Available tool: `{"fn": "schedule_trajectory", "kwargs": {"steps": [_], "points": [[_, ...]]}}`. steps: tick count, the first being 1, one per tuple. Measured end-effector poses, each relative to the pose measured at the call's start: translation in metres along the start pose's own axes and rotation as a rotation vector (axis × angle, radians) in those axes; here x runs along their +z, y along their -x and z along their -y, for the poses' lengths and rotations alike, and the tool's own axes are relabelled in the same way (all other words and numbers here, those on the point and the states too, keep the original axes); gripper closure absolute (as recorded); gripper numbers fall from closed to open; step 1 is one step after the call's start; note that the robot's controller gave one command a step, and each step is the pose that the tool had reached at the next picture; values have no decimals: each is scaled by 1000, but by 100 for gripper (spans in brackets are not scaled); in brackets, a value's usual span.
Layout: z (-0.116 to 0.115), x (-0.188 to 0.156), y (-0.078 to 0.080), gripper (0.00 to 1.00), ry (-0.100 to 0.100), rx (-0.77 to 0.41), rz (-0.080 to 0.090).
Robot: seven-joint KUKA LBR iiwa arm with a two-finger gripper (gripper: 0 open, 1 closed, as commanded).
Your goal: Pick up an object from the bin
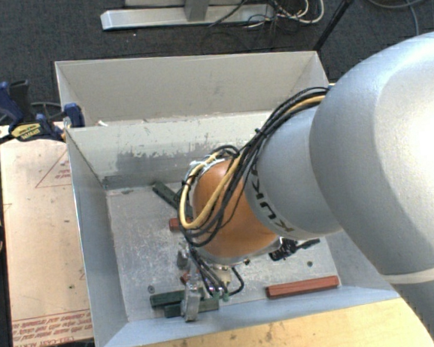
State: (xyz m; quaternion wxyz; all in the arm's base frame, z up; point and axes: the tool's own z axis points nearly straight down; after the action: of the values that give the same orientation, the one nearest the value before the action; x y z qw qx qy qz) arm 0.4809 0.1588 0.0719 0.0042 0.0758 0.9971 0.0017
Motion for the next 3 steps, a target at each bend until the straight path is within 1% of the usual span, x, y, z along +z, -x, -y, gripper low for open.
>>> {"fn": "schedule_trajectory", "kwargs": {"steps": [1,2,3], "points": [[-2,-1,-1,100,1,-3,-4],[0,-35,0,100,-2,0,-5],[0,-33,-1,0,-3,0,-9]]}}
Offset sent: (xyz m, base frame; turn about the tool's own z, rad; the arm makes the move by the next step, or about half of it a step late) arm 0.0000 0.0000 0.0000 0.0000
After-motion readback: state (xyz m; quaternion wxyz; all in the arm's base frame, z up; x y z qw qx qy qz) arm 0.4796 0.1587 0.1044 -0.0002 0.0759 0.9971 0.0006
